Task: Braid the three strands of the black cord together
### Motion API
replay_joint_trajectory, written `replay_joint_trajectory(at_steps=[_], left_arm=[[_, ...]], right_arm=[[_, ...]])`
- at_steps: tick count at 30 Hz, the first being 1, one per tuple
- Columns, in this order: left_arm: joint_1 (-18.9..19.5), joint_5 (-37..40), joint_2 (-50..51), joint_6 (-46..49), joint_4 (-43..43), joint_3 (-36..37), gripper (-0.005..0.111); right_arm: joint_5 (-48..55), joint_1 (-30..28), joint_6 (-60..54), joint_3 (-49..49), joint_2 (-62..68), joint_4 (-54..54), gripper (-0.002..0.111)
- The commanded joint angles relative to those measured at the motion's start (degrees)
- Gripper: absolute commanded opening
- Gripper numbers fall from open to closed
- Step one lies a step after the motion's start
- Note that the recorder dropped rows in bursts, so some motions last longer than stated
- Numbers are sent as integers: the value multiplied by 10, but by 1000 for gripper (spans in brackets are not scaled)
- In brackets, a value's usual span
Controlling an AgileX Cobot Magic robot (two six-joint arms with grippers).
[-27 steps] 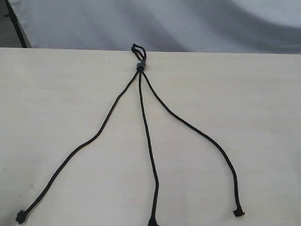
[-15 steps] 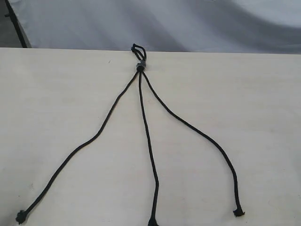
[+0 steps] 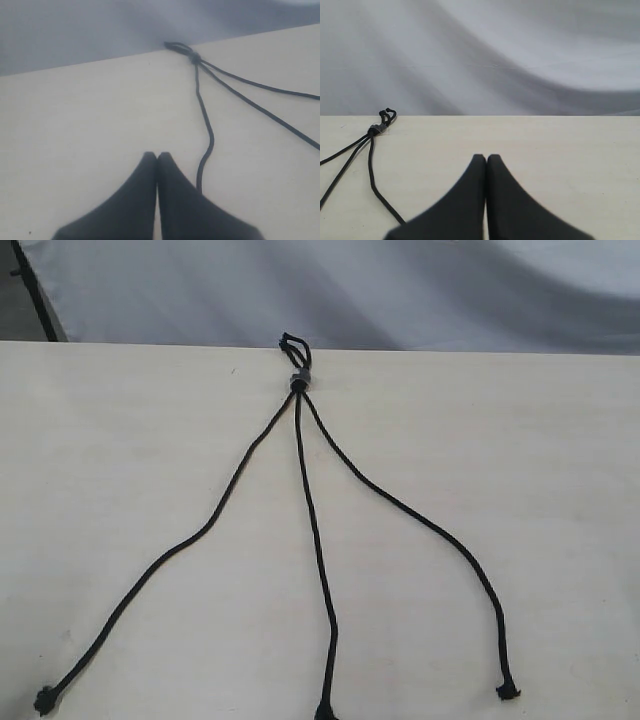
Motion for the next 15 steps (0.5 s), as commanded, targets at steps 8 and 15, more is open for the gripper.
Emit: replay_joint_trajectory(at_steps=[8,15], left_arm=[[1,-10,-2,-1,3,1,1],[1,-9,-2,-1,3,1,1]], right_arm=[[-9,3,2,1,-2,-3,0],[-94,3,48,1,-2,83,0]])
